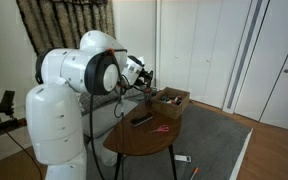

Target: Put the pair of glasses in the basket

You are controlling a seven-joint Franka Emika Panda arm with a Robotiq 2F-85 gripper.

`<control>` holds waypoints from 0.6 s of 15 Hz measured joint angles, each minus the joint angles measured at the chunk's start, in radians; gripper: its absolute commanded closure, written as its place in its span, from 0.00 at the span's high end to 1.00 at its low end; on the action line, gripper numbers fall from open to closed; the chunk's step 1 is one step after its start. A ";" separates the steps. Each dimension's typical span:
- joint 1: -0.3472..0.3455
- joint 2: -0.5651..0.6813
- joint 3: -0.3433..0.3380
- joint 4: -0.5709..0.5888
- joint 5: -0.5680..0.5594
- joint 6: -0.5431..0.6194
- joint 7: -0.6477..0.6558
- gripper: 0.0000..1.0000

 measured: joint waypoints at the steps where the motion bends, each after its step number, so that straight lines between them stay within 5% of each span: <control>1: 0.005 0.010 -0.003 0.004 -0.038 -0.019 0.036 0.02; 5: 0.048 0.088 -0.009 0.046 -0.173 -0.105 0.126 0.02; 8: 0.248 0.129 -0.204 0.098 -0.183 -0.112 0.137 0.02; 9: 0.321 0.140 -0.276 0.116 -0.183 -0.112 0.138 0.35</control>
